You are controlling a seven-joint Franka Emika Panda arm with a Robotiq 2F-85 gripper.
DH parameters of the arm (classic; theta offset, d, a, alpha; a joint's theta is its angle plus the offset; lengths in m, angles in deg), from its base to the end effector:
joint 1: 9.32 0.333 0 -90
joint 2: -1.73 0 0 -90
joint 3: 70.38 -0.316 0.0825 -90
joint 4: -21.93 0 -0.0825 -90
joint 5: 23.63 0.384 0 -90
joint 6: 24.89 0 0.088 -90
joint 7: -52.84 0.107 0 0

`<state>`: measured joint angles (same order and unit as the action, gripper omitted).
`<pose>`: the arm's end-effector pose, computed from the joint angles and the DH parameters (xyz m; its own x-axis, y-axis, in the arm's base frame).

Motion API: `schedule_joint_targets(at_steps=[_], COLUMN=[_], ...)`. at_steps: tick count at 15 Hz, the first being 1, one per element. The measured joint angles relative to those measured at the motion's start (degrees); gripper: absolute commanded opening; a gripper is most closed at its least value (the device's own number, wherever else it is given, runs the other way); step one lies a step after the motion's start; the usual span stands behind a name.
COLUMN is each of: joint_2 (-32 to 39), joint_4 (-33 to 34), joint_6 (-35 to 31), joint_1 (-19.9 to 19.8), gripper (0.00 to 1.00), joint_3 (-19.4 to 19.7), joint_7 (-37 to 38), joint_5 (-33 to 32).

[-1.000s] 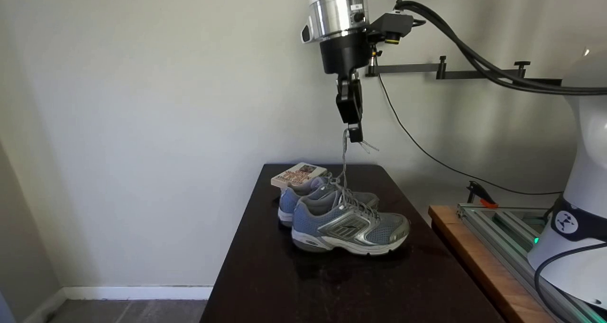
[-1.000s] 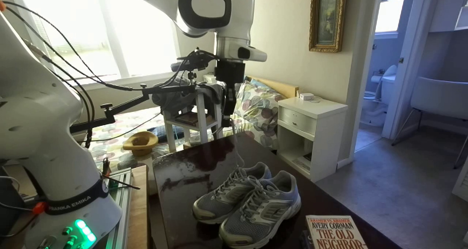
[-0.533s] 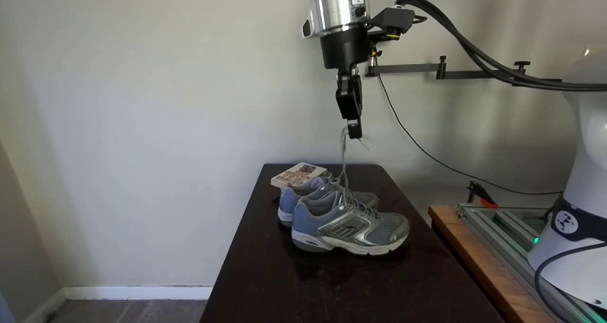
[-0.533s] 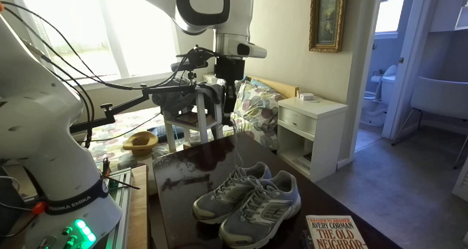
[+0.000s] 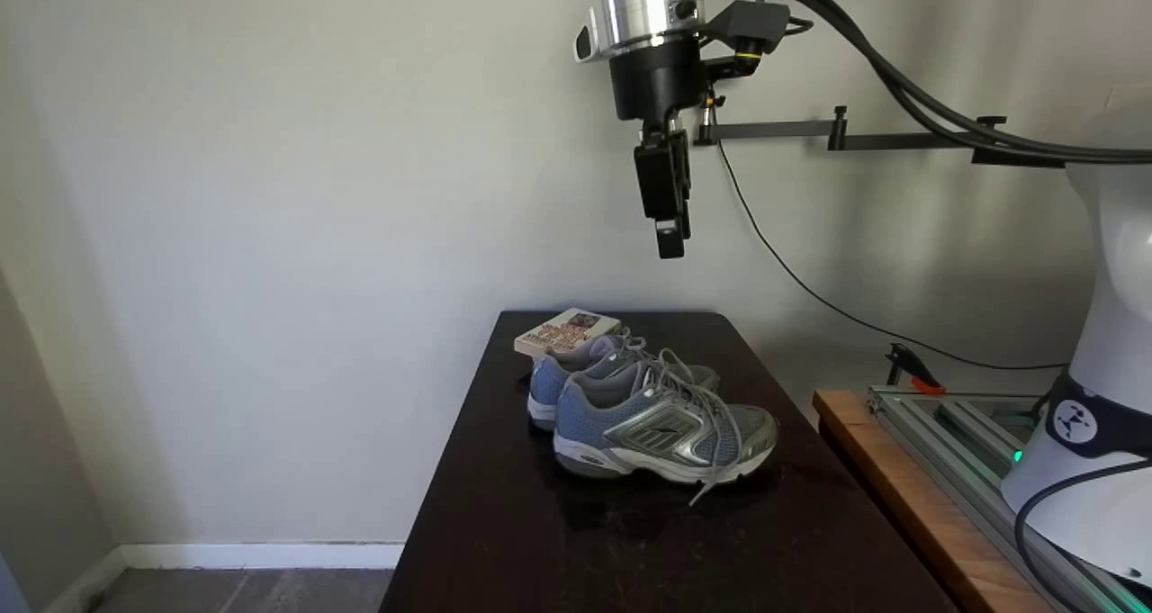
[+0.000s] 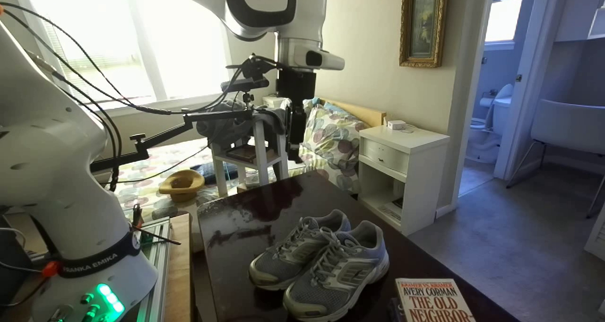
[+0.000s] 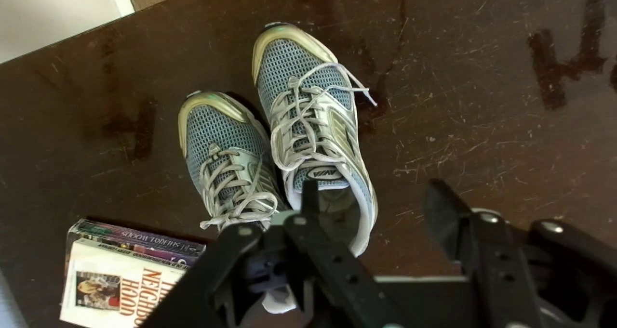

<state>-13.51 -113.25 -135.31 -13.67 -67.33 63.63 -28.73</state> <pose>0.4352 -0.0632 0.4193 0.9489 -0.2766 -0.1517 -0.2649 -0.9598 0.0931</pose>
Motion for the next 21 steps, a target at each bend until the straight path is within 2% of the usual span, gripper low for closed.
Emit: schedule_joint_targets(at_steps=[2, 9, 15, 21], joint_2=[0.04, 3.56, 10.42, 14.85], joint_4=[-0.03, -1.3, -1.22, -1.04], joint_6=[0.0, -0.16, -1.94, -4.36], joint_1=[-0.02, -1.69, -3.87, -4.1], gripper=[1.0, 1.0, 1.0, 1.0], joint_3=[0.09, 0.82, 1.97, 3.58], joint_7=[-0.54, 0.32, 12.36, 24.39], joint_5=[-0.11, -1.63, -2.56, -2.52])
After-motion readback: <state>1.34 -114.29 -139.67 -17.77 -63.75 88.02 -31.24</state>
